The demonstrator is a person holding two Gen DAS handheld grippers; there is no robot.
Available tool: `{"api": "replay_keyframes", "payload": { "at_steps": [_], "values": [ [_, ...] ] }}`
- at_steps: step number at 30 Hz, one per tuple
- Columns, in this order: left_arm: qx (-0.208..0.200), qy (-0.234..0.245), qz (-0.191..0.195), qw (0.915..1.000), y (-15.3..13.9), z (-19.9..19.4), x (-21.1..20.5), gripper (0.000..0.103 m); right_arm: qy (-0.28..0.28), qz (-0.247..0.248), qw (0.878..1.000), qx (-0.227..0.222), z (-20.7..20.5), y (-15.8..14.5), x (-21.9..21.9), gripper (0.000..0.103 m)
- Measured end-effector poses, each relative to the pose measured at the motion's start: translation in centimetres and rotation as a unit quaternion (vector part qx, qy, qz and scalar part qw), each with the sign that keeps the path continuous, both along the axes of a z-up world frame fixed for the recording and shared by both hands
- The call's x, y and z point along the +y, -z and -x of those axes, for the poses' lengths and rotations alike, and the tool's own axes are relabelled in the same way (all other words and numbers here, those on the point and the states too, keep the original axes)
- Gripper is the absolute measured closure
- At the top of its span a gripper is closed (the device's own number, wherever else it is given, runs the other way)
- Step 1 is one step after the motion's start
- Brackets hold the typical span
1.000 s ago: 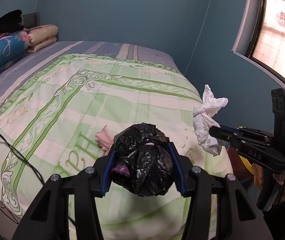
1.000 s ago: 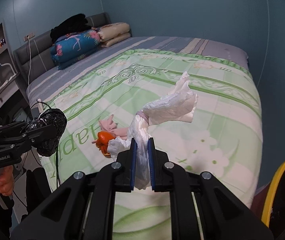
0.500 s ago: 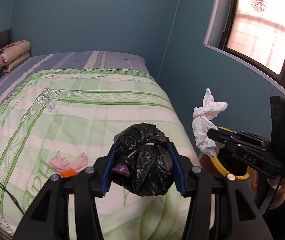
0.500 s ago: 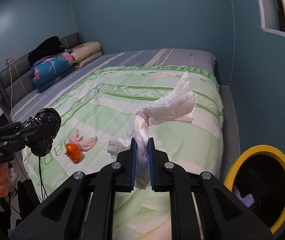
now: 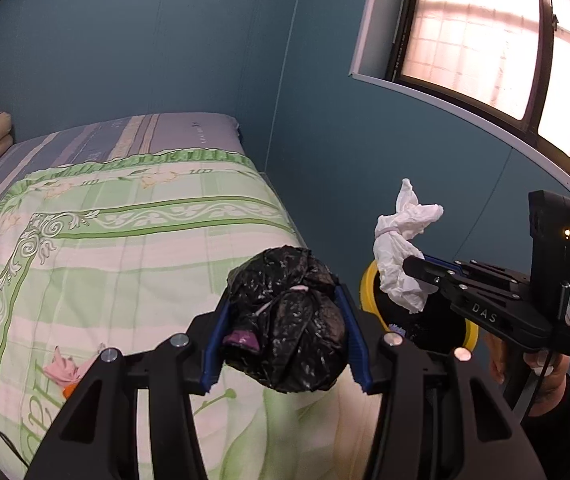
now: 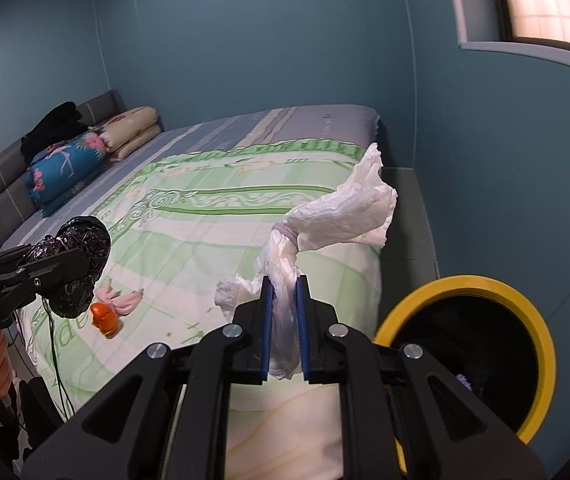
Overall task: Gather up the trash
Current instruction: 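Carry the black bag and white tissue with both tools over the yellow bin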
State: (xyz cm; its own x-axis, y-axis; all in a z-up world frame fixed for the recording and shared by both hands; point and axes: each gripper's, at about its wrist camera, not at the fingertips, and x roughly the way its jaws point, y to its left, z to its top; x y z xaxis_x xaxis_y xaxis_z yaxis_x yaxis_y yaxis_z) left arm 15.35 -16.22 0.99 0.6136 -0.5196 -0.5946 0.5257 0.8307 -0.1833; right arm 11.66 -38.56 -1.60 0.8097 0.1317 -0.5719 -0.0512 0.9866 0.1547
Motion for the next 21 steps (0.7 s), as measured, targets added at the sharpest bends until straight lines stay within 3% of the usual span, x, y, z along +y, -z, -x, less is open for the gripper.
{"api": "replay_keyframes", "payload": {
  "at_steps": [21],
  "values": [
    [-0.011,0.095,-0.016,0.9953,-0.8,-0.4,-10.6,0.056,0.091,-0.011,0.996,-0.003,2.4,0.8,-8.1,0.093]
  ]
}}
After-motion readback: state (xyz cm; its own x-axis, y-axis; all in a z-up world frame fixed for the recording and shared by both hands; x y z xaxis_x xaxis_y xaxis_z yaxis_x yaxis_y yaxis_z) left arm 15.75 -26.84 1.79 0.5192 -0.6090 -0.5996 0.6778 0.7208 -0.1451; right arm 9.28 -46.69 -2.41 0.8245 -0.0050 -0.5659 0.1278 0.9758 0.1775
